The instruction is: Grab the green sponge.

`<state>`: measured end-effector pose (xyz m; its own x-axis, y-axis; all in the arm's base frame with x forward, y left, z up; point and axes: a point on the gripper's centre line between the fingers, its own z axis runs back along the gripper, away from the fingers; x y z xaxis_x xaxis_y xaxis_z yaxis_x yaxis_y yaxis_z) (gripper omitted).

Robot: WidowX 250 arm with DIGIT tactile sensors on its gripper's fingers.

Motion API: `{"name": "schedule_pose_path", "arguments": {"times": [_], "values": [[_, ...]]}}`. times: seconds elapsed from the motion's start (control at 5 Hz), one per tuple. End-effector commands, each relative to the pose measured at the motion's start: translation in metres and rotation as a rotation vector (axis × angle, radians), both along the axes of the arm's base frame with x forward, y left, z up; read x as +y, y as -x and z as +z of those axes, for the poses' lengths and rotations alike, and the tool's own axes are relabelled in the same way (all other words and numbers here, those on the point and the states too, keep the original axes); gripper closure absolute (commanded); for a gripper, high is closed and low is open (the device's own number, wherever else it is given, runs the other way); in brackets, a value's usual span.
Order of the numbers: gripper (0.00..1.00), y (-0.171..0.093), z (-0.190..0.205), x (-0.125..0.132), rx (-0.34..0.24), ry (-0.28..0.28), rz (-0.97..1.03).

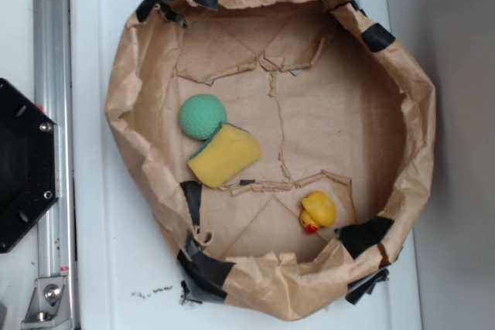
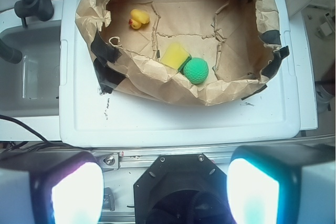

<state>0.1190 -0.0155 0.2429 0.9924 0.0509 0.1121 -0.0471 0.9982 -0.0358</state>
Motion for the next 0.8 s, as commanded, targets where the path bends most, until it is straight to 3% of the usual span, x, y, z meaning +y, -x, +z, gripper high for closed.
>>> {"name": "schedule_pose_path", "arguments": {"times": [0.0,0.2,0.6], "values": [[0.00,0.000,0.000,0.000,0.000,0.000,0.000],[0.00,-0.050,-0.035,0.009,0.073,0.081,0.253],[0.00,-0.111,-0.091,0.009,0.012,0.149,0.563]]}}
